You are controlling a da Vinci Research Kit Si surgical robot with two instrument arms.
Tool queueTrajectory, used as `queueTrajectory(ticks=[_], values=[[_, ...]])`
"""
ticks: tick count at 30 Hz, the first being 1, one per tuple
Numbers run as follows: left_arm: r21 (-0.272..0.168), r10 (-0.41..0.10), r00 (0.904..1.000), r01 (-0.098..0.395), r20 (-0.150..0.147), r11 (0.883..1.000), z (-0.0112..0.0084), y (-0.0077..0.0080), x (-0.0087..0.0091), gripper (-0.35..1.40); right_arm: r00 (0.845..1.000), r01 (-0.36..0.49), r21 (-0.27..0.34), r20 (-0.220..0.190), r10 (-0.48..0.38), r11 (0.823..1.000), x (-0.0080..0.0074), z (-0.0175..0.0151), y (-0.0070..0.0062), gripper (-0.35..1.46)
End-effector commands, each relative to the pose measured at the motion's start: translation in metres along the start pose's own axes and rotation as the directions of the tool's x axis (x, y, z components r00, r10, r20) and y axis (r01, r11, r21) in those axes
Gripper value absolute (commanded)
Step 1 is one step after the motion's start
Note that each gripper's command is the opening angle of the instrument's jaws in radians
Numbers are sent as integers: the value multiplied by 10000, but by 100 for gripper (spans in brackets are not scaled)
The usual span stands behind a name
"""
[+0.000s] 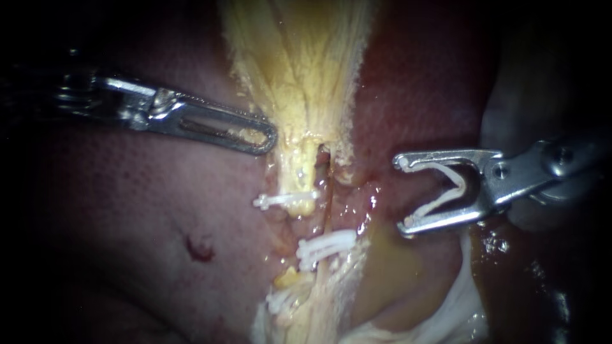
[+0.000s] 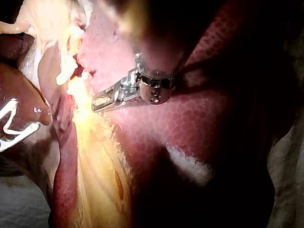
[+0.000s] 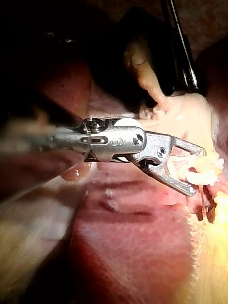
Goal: Clipping third clip right tube
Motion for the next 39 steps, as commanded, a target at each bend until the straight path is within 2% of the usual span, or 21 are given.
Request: queueTrajectory(ticks=[1, 5, 10, 12, 15, 22, 26, 32, 39], values=[[4, 5, 10000, -5, -3, 10000, -1, 0, 0, -35, 10000, -4, -8, -8, 4, 10000, 0, 0, 0, 50], [62, 2, 10000, -2, -40, 10000, -14, -2, 0, -35, 10000, -5, -12, -8, 5, 10000, 1, 1, 0, 50], [-29, -44, 10000, 44, -11, 10000, -51, -8, -5, -35, 10000, -8, 10, -13, 8, 10000, 1, 2, 1, 50], [-85, -62, 9999, 63, 99, 9999, -67, -11, -7, -35, 10000, -8, 36, -20, 8, 10000, 1, 3, 1, 50], [-134, -79, 9998, 81, 167, 9999, -80, -15, -6, -35, 10000, -11, 57, -25, 11, 10000, 2, 4, 1, 50], [-134, -82, 9998, 85, 167, 9999, -81, -16, -6, -35, 10000, 68, 176, -48, -67, 9998, 2, 17, 2, 50], [-132, -82, 9998, 84, 166, 9999, -81, -15, -6, -35, 9991, -420, 303, -95, 423, 9987, -6, 34, 5, 50], [-134, -82, 9998, 84, 167, 9999, -81, -15, -6, -35, 9890, -1459, 644, -155, 1472, 9872, -24, 69, 20, 50], [-136, -81, 9998, 83, 169, 9999, -80, -15, -6, -35, 9632, -2668, 785, -135, 2686, 9606, -53, 106, 37, 50]])
